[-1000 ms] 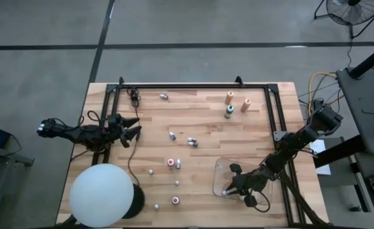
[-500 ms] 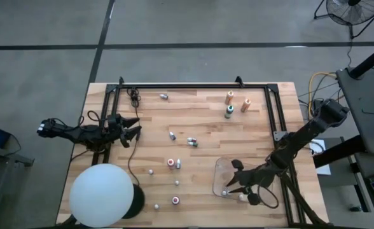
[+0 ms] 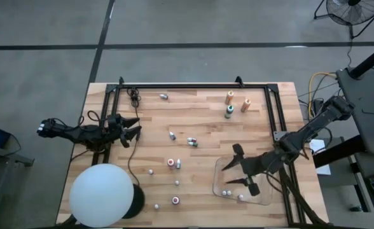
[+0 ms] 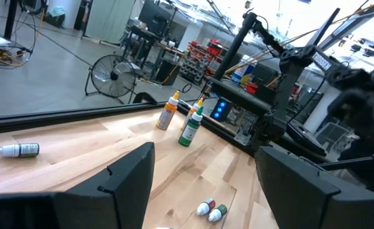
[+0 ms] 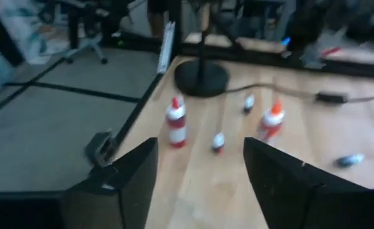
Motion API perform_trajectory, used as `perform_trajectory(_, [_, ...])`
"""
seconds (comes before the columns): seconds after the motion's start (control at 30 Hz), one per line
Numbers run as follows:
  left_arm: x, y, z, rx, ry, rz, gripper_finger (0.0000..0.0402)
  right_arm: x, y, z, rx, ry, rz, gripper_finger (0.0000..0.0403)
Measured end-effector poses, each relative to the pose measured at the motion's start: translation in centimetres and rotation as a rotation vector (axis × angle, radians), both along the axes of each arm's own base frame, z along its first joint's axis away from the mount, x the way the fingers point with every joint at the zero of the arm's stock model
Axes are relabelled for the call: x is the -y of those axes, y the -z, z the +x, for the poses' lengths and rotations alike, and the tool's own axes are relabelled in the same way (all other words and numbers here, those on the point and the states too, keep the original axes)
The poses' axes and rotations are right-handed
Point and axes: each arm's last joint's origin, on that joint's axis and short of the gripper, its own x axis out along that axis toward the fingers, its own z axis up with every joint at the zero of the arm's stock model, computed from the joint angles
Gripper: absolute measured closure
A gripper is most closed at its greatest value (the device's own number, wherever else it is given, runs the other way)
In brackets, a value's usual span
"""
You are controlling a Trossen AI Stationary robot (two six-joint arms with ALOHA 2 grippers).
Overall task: Pick & Place food coloring
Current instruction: Put the red food color into the transparent bin
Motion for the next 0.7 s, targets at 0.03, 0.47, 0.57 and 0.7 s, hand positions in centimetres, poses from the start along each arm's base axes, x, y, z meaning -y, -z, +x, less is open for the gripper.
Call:
perform_trajectory(0.03, [0.0, 0.0, 0.0, 0.0, 0.0, 0.0, 0.0157, 0.1, -0.6, 0.1, 0.009, 0.012, -0.015, 0.0167])
perform_trajectory(0.47, [0.0, 0.0, 0.0, 0.0, 0.0, 0.0, 0.0157, 4.1, -6.9, 3.5, -0.06, 0.209, -0.112, 0.0085])
perform_trajectory(0.57, [0.0, 0.0, 0.0, -0.001, -0.001, 0.0, 0.0157, 5.5, -7.7, 4.8, -0.068, 0.264, -0.148, 0.0078])
perform_trajectory(0.7, [0.0, 0.0, 0.0, 0.0, -0.001, 0.0, 0.0157, 7.1, -9.0, 6.1, -0.042, 0.321, -0.161, 0.0072])
